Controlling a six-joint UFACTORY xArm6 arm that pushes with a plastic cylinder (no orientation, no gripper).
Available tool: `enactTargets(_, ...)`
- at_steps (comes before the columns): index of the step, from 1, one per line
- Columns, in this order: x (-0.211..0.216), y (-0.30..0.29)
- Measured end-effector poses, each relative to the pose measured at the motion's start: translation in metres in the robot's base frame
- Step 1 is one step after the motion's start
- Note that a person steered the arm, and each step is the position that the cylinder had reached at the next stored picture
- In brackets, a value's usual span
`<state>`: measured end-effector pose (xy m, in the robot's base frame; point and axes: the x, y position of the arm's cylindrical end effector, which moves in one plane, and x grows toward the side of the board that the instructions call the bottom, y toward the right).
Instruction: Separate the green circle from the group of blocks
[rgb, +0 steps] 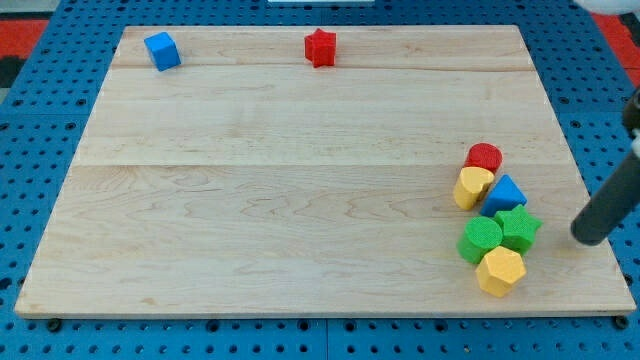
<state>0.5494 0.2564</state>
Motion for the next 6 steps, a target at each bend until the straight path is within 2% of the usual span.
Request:
enactTargets(1, 0.013, -0.036)
enactTargets(3, 0.003, -0.171)
enactTargets(5, -0.073, -0.235)
enactTargets(6, -0.115, -0.235)
